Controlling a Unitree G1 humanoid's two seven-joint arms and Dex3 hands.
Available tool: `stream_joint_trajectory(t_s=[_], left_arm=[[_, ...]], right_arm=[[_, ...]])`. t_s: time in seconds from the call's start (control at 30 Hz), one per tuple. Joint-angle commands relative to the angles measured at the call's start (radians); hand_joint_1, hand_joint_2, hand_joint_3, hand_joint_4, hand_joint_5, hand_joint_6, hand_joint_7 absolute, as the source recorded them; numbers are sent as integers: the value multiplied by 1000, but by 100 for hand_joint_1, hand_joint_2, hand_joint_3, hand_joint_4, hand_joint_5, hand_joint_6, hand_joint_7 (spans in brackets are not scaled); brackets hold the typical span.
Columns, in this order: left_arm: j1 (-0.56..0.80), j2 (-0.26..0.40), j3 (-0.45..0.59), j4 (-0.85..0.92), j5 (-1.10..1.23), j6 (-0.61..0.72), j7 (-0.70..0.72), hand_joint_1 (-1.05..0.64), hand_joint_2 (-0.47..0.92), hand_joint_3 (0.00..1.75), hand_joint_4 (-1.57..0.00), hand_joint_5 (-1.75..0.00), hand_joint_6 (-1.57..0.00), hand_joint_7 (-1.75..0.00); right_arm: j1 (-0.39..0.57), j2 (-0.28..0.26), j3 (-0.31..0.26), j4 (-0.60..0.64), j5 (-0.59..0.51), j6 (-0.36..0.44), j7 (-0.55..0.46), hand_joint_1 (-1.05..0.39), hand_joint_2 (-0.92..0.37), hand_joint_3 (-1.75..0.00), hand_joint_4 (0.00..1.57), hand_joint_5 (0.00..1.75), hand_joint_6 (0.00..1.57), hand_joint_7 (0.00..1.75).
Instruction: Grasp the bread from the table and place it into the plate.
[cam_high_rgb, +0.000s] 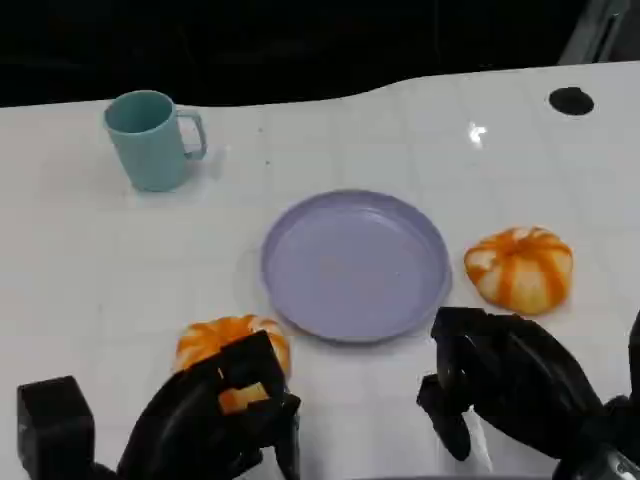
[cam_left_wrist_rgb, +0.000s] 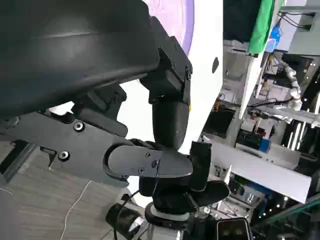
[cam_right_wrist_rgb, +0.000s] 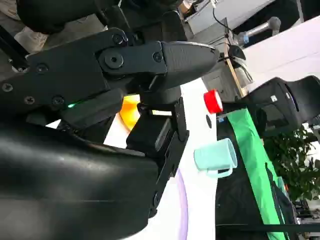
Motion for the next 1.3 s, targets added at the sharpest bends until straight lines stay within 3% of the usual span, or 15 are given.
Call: stream_joint_trajectory(t_s=[0.03, 0.8, 1.03, 1.17, 1.27, 1.3], left_arm=[[5, 6, 9, 0, -4, -6, -3, -59, 92, 26, -86, -175, -62, -175], [6, 6, 8, -5, 2, -12, -2, -60, 92, 26, -86, -175, -62, -175], [3, -8, 14, 11, 65, -152, 20, -60, 92, 32, -75, -175, -55, -173], [-4, -11, 25, 20, 132, -283, 48, -60, 92, 25, -52, -173, -54, -136], [-22, 6, 27, 43, 209, -385, 69, -58, 92, 22, -51, -154, -56, -107], [-27, 18, 30, 43, 252, -416, 87, -61, 92, 22, -52, -137, -56, -86]], right_arm=[[6, -11, -5, -4, -1, -11, 0, -93, -92, -38, 128, 163, 110, 156], [6, -11, -6, -8, 2, -2, -2, -93, -92, -37, 128, 164, 110, 155], [3, -11, -6, -3, 3, -7, 3, -93, -92, -38, 128, 164, 110, 155], [3, -11, -6, -4, 3, -6, 3, -93, -92, -38, 128, 164, 110, 155], [1, -9, -9, -1, 6, -1, 1, -94, -92, -37, 128, 163, 110, 155], [-1, -9, -10, 0, 7, 1, 0, -93, -92, -36, 128, 163, 110, 155]])
